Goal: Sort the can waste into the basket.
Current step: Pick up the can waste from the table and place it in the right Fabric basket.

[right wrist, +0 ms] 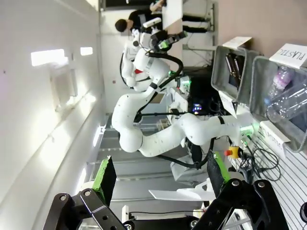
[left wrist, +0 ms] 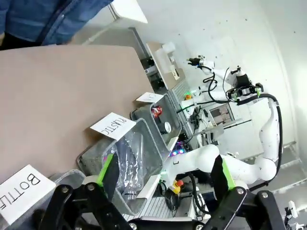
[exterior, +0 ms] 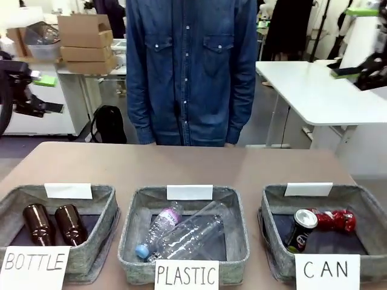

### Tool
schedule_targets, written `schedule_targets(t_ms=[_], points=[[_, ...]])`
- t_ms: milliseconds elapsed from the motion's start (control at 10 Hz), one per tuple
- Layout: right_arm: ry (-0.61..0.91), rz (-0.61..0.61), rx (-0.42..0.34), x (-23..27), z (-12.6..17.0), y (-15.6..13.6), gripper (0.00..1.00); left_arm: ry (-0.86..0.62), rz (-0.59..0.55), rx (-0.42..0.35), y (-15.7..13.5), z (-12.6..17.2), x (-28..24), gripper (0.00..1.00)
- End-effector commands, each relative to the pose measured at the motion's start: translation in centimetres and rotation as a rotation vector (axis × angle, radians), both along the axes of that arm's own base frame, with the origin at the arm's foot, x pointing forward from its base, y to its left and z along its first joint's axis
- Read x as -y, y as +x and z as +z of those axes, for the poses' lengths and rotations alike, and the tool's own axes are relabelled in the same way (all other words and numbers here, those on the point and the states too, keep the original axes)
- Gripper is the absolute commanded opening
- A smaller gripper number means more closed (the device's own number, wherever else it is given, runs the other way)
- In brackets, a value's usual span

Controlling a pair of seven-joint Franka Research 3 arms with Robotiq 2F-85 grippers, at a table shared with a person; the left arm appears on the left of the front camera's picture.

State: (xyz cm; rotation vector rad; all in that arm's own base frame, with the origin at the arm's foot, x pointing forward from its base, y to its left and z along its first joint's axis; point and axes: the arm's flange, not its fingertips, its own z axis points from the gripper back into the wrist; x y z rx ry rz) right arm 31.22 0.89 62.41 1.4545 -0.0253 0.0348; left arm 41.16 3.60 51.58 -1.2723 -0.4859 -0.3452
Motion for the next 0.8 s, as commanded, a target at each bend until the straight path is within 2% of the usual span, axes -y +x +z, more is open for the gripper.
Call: schedule_targets(t_ms=[0, 700], points=[[0.032, 0.009, 0.003, -1.50, -0.57, -0.41, 1.00, -0.003, 0.009, -0.001, -0.96, 1.15, -0.45, 1.00], [0.032, 0.009, 0.003, -1.50, -0.57, -0.41, 1.00, -0.003, 0.009, -0.001, -0.96, 1.15, -0.45, 1.00]])
